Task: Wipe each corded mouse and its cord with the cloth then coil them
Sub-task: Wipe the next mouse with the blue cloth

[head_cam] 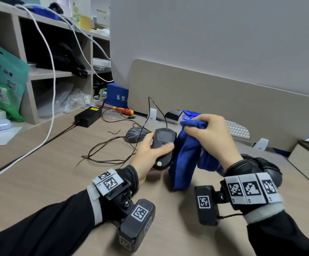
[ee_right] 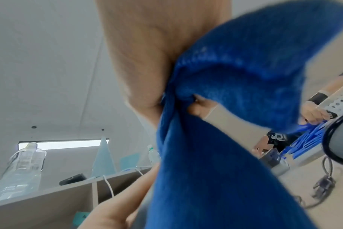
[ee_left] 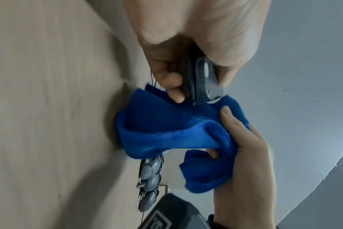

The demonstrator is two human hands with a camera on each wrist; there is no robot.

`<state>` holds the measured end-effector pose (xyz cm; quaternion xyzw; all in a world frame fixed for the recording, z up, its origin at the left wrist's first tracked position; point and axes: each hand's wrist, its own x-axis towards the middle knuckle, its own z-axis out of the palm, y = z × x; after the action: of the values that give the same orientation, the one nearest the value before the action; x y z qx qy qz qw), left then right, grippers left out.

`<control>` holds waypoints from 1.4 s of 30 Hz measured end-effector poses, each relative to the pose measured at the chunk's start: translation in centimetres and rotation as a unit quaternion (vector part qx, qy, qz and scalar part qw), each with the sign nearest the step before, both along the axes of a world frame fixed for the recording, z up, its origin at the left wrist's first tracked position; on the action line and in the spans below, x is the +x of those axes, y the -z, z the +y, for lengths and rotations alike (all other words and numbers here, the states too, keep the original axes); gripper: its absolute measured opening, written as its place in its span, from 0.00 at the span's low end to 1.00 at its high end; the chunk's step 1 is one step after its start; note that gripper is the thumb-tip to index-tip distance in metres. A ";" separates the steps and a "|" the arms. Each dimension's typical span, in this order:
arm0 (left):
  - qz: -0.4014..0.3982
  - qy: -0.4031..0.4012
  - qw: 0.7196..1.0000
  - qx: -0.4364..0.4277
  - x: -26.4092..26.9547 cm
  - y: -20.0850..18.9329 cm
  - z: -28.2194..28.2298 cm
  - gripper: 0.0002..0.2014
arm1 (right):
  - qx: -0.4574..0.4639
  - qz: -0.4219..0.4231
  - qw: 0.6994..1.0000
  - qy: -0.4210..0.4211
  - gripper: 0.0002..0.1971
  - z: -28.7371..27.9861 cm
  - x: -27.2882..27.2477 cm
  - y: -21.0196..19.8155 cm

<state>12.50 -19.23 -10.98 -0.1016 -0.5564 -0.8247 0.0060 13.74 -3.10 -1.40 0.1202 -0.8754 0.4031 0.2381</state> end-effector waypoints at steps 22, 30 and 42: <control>0.076 0.093 0.993 -0.022 -0.5 1.3 0.2 0.29 | -0.137 -0.250 0.949 -0.132 0.10 0.0 -0.3 1.0; 0.067 0.092 0.993 -0.022 -0.5 1.2 0.1 0.29 | -0.183 -0.261 0.939 -0.131 0.09 1.0 -0.2 0.7; 0.073 0.077 0.990 -0.091 -0.4 1.7 0.5 0.28 | 0.088 -0.068 0.990 -0.093 0.03 -0.5 0.8 -0.8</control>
<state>12.11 -18.74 -12.66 -0.2039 -0.6174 -0.7593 -0.0259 14.59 -3.63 -0.60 0.1935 -0.9066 0.3524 0.1282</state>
